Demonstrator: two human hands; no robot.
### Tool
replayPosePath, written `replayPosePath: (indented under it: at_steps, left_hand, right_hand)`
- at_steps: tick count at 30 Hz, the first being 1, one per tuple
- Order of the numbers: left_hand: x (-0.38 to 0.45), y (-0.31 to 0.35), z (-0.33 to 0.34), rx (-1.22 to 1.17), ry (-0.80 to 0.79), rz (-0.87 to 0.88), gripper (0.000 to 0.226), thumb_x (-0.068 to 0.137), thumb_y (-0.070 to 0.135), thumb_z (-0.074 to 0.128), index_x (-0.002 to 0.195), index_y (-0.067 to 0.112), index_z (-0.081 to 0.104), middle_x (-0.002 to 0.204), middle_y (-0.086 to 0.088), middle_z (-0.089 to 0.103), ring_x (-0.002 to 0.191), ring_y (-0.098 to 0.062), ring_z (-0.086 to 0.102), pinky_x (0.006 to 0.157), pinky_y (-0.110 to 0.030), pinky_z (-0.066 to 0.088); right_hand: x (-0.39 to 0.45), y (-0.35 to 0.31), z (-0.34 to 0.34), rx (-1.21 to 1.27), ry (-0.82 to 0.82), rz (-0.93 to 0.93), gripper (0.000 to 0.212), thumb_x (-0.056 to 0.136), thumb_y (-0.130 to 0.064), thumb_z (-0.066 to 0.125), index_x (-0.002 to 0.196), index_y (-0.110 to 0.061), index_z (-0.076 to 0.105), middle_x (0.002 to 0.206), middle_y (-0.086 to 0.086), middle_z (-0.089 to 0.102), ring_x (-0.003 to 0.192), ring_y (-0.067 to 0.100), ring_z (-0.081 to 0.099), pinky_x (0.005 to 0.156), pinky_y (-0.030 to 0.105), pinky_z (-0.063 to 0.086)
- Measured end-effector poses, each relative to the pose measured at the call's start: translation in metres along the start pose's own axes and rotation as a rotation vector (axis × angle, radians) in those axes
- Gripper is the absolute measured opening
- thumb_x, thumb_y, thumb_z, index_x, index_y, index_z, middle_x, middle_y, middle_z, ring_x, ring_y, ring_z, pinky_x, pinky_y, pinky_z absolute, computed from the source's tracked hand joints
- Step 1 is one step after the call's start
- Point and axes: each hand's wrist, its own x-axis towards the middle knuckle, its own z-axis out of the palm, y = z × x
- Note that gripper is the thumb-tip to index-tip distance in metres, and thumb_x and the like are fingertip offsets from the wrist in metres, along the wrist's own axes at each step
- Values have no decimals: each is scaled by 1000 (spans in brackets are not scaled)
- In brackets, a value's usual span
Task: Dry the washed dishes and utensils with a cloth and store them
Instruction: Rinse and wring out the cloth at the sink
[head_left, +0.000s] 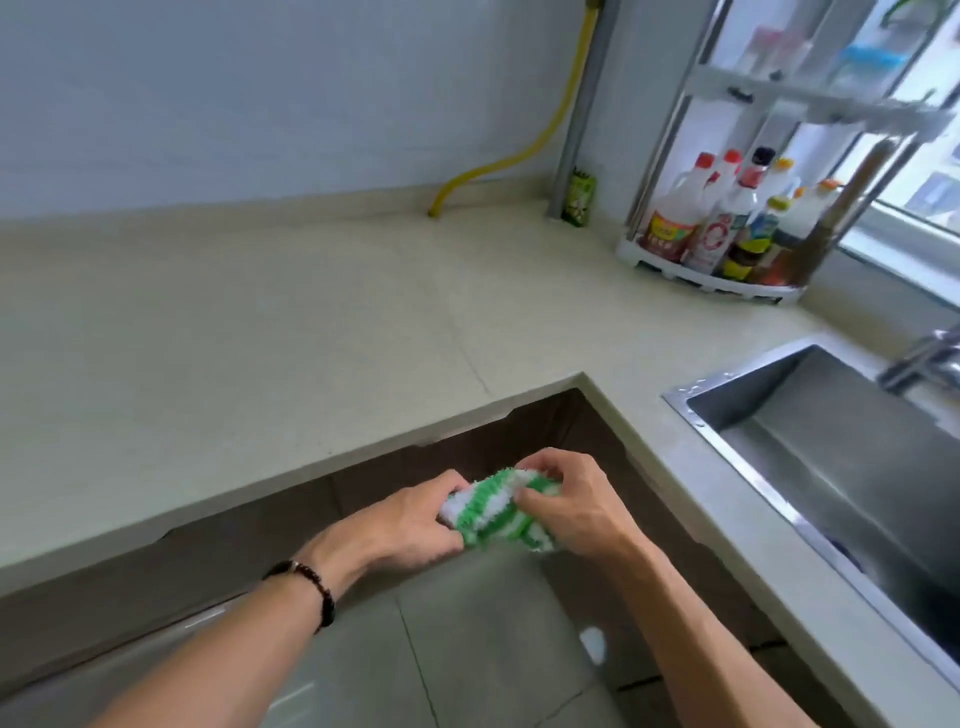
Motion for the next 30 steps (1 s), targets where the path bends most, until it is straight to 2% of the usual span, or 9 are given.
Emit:
replayPosePath:
  at_steps: [3, 11, 17, 20, 22, 24, 26, 28, 30]
  left_hand:
    - [25, 68, -9, -16, -26, 125, 27, 88, 42, 72, 93, 25, 52, 87, 2, 59, 71, -13, 53, 65, -33, 45]
    - [137, 199, -6, -502, 29, 83, 13, 99, 22, 62, 105, 13, 55, 88, -6, 64, 67, -16, 63, 55, -31, 58]
    - [192, 276, 19, -1046, -507, -7, 36, 100, 41, 46, 109, 14, 68, 91, -8, 64, 81, -24, 60, 81, -42, 51]
    - [216, 296, 35, -1162, -574, 81, 32, 85, 32, 63, 109, 12, 67, 101, -12, 69, 87, -26, 63, 90, -42, 50]
    - [233, 306, 43, -1134, -409, 37, 39, 74, 28, 75, 107, 9, 66, 91, -11, 65, 77, -21, 63, 74, -35, 56]
    - [250, 319, 50, -994, -347, -6, 41, 69, 21, 79, 106, 8, 65, 82, -9, 59, 66, -17, 58, 62, -30, 55]
    - [264, 329, 58, -747, -364, -5, 30, 78, 5, 77, 105, 8, 63, 78, -8, 56, 61, -15, 53, 51, -25, 46]
    - [271, 338, 66, -460, -427, 16, 24, 83, -5, 71, 99, 9, 59, 75, -6, 54, 56, -13, 46, 50, -26, 36]
    - [274, 350, 78, -181, -533, 56, 25, 79, -7, 71, 88, 12, 58, 70, -3, 52, 51, -10, 39, 48, -24, 30]
  right_hand:
    - [2, 4, -66, 67, 79, 14, 20, 84, -15, 77, 98, -23, 67, 96, -7, 70, 86, 7, 68, 79, 27, 58]
    - [35, 39, -186, 50, 583, 185, 25, 74, -34, 86, 84, -25, 65, 87, -4, 64, 80, 16, 62, 70, 28, 50]
    - [42, 65, -225, 252, 795, 226, 15, 78, -20, 81, 82, -22, 67, 72, -7, 65, 66, 9, 61, 67, 32, 53]
    - [37, 86, -237, 252, 669, 186, 19, 77, -18, 71, 95, -23, 78, 88, -8, 75, 83, 5, 69, 81, 30, 57]
    - [30, 96, -240, 174, 480, 130, 33, 72, -15, 57, 96, -21, 80, 101, -9, 77, 94, 2, 68, 87, 18, 52]
    - [27, 112, -247, 60, 526, 74, 40, 70, -5, 52, 99, -18, 77, 105, -8, 75, 96, 6, 65, 87, 20, 50]
    - [29, 142, -260, -242, 666, -10, 65, 68, 3, 54, 128, -19, 58, 124, 2, 64, 109, 20, 58, 91, 34, 51]
    - [35, 172, -275, -655, 527, -44, 101, 65, 1, 67, 153, -26, 25, 145, 14, 48, 120, 31, 53, 94, 42, 50]
    - [40, 192, -287, -845, 342, -108, 112, 58, -10, 82, 154, -22, 24, 130, 16, 59, 105, 30, 63, 87, 42, 53]
